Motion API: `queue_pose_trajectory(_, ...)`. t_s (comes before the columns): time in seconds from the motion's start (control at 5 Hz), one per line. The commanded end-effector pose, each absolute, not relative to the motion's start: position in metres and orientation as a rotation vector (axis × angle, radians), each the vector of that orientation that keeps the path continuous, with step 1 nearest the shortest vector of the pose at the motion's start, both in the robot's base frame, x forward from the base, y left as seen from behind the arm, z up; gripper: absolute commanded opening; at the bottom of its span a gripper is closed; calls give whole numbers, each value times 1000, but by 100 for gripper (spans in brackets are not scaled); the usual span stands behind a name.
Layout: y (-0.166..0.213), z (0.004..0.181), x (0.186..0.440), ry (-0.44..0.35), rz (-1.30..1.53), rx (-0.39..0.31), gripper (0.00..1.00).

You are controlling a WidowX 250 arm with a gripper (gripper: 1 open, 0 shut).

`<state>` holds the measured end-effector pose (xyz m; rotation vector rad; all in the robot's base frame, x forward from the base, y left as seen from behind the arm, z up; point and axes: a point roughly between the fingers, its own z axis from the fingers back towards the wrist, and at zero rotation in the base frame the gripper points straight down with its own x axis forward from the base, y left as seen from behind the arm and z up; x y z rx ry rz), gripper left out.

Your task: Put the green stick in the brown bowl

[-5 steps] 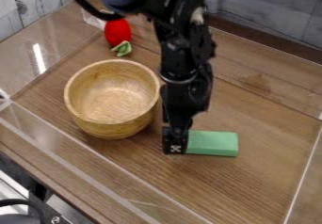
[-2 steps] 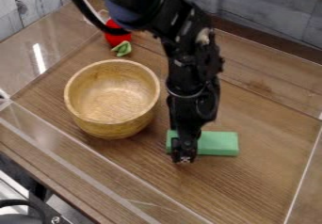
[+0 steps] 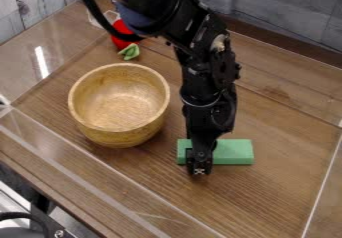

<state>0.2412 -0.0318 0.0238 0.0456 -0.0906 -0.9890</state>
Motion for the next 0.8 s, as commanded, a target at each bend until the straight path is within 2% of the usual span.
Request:
queue_pose_trajectory(0.0,-29,35,259,-149,-1017,58,100)
queue_pose_trajectory(0.4,-34,49,262,-161,-941,45,100)
queue_pose_trajectory(0.6,-25,45,267,-166,-916,38,100)
